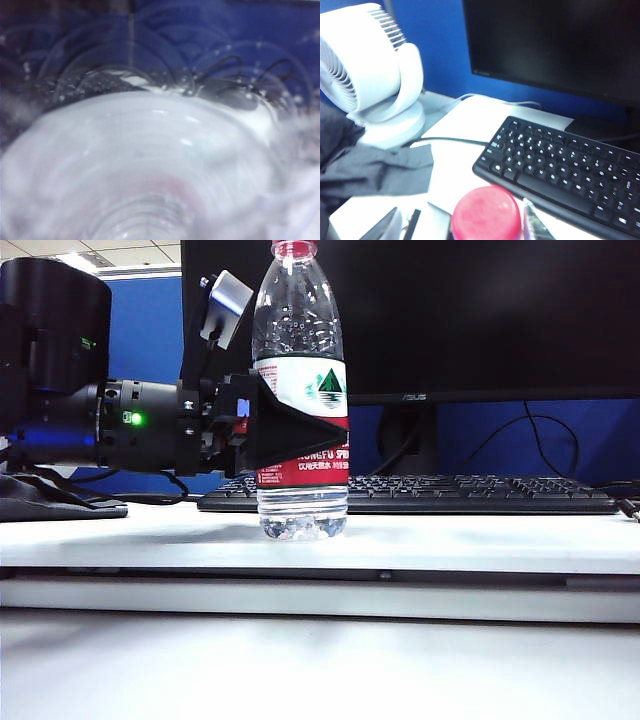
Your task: Unscrew the cap from the plastic bottle on the table.
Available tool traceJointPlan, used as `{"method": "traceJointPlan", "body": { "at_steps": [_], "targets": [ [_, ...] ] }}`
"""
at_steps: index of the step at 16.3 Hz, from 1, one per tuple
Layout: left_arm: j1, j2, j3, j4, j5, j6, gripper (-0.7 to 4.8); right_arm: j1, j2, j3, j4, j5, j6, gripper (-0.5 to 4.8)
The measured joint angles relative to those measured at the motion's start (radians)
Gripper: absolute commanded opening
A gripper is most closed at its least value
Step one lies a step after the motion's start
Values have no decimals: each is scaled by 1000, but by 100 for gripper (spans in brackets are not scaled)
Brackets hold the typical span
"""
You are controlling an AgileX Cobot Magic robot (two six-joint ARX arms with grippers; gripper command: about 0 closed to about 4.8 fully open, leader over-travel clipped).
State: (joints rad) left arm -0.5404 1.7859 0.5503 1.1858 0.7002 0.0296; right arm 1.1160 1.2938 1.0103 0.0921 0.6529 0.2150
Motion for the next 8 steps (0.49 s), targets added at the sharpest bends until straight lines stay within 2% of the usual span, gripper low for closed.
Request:
{"method": "traceJointPlan", "body": {
  "at_steps": [2, 3, 4, 6, 8],
  "targets": [
    [0, 0, 0, 0, 3, 0, 277, 0, 16, 0, 26, 5, 2, 287],
    [0, 0, 0, 0, 3, 0, 277, 0, 20, 0, 33, 7, 2, 227],
    [0, 0, 0, 0, 3, 0, 277, -1, 27, 0, 42, 12, 3, 206],
    [1, -1, 0, -1, 4, 0, 277, -6, 27, 0, 45, 17, 5, 172],
    [1, -1, 0, -2, 4, -1, 277, -6, 27, 0, 45, 25, 4, 165]
  ]
}}
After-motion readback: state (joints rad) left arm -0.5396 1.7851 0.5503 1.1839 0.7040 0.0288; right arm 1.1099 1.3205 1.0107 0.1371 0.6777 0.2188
